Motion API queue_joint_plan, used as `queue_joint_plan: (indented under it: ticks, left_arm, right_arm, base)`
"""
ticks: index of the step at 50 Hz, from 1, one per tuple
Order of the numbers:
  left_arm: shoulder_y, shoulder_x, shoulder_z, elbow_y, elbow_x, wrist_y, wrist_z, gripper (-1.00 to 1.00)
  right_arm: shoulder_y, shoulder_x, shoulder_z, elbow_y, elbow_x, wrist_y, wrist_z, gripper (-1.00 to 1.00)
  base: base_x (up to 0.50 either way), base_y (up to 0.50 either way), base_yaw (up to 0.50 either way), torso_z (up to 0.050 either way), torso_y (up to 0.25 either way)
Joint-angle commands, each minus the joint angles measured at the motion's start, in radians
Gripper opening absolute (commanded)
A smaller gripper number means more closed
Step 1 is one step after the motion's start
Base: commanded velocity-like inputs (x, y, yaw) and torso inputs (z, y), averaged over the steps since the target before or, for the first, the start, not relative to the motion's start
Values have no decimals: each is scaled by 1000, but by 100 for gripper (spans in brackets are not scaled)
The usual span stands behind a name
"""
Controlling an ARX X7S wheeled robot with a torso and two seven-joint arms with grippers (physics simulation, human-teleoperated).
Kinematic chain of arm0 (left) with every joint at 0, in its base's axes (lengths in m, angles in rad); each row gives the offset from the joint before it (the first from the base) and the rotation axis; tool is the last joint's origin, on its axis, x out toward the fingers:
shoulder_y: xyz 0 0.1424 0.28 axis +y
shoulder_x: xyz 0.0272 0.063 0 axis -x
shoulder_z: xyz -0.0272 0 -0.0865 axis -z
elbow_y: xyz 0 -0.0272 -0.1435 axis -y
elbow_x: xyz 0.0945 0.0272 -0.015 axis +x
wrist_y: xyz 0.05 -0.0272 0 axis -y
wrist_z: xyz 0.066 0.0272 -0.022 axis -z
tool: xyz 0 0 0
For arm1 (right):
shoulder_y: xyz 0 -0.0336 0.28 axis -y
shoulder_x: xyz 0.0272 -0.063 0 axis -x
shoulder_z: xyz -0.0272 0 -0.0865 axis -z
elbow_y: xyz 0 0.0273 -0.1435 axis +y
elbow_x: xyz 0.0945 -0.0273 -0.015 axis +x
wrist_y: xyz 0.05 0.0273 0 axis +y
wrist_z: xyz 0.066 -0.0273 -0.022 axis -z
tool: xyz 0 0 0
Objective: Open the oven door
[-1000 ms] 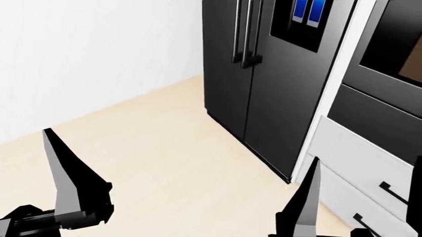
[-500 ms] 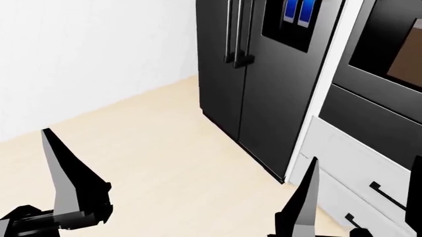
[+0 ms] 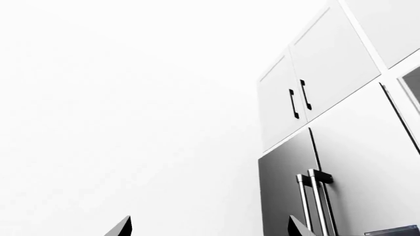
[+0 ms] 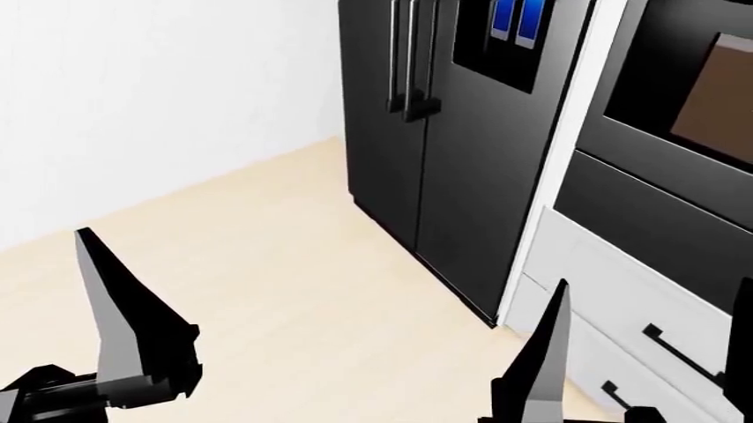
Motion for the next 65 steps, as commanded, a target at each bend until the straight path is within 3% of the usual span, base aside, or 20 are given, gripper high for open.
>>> queue_joint_plan:
  ticks: [1, 65]
  left_arm:
    - [1, -3, 1, 0, -1, 1, -3, 100]
    - [-3, -15, 11, 1, 3, -4, -20, 100]
  right_arm:
    - [0, 2, -2, 0, -1, 1, 3, 100]
    - [-2, 9, -7, -3, 0, 8, 15, 100]
  base:
    - [89, -64, 0, 0, 0]
    - [64, -95, 0, 0, 0]
